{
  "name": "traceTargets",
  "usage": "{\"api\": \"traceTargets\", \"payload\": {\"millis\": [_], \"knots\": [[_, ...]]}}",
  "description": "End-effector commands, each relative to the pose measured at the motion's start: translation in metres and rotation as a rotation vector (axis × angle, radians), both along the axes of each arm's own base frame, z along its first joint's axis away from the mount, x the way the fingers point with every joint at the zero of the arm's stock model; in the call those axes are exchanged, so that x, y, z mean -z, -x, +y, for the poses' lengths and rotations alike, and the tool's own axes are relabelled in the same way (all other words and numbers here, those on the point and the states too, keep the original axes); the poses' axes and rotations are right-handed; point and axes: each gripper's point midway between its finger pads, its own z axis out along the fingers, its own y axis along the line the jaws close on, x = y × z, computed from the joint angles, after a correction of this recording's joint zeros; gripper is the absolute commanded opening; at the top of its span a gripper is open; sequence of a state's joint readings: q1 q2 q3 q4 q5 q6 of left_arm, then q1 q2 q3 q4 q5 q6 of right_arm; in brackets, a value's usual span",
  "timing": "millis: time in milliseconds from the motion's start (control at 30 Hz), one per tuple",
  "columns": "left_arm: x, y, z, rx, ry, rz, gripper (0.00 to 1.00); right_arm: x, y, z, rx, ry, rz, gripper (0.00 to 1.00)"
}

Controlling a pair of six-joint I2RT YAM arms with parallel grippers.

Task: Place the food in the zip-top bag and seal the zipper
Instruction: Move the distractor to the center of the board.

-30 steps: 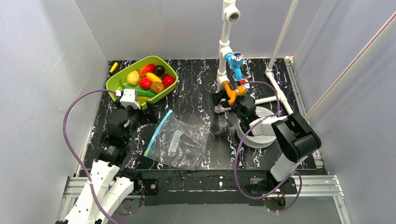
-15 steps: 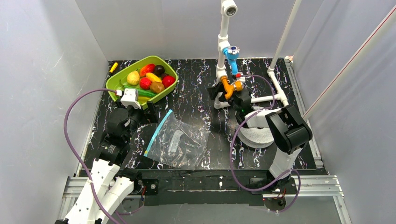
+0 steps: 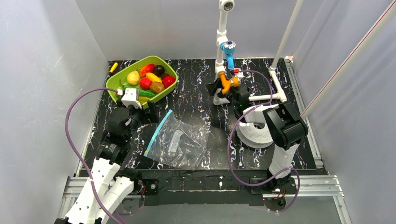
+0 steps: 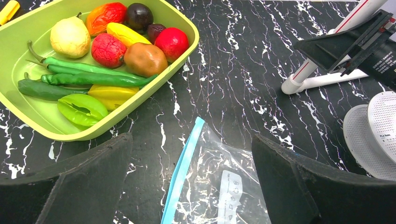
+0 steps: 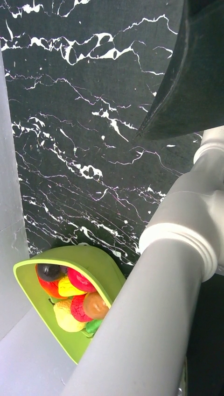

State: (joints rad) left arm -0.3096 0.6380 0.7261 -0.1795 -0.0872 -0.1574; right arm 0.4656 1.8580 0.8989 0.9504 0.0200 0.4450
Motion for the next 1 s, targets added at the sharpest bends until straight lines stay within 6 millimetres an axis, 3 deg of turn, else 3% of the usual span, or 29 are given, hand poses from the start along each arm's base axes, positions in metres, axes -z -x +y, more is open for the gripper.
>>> {"api": "traceTargets", "payload": {"millis": [0, 300, 467, 667, 900, 967], "knots": [[0.0, -0.001, -0.001, 0.008, 0.006, -0.007, 1.0, -0.023, -0.024, -0.009, 0.052, -0.025, -0.061, 0.98], [0.001, -0.002, -0.002, 0.011, 0.005, -0.002, 1.0, -0.021, -0.041, -0.023, 0.072, -0.034, -0.044, 0.98], [0.002, -0.002, -0.003, 0.012, 0.006, 0.0, 1.0, -0.024, -0.038, -0.024, 0.059, -0.008, -0.049, 0.98], [0.001, -0.002, -0.003, 0.015, 0.006, -0.003, 1.0, -0.027, -0.015, -0.035, 0.078, 0.005, 0.043, 0.98], [-0.001, -0.001, -0.005, 0.024, 0.015, -0.006, 1.0, -0.032, 0.029, -0.055, 0.102, 0.029, 0.149, 0.98], [-0.002, 0.0, -0.005, 0.028, 0.017, -0.007, 1.0, -0.025, 0.042, -0.062, 0.114, 0.052, 0.198, 0.98]]}}
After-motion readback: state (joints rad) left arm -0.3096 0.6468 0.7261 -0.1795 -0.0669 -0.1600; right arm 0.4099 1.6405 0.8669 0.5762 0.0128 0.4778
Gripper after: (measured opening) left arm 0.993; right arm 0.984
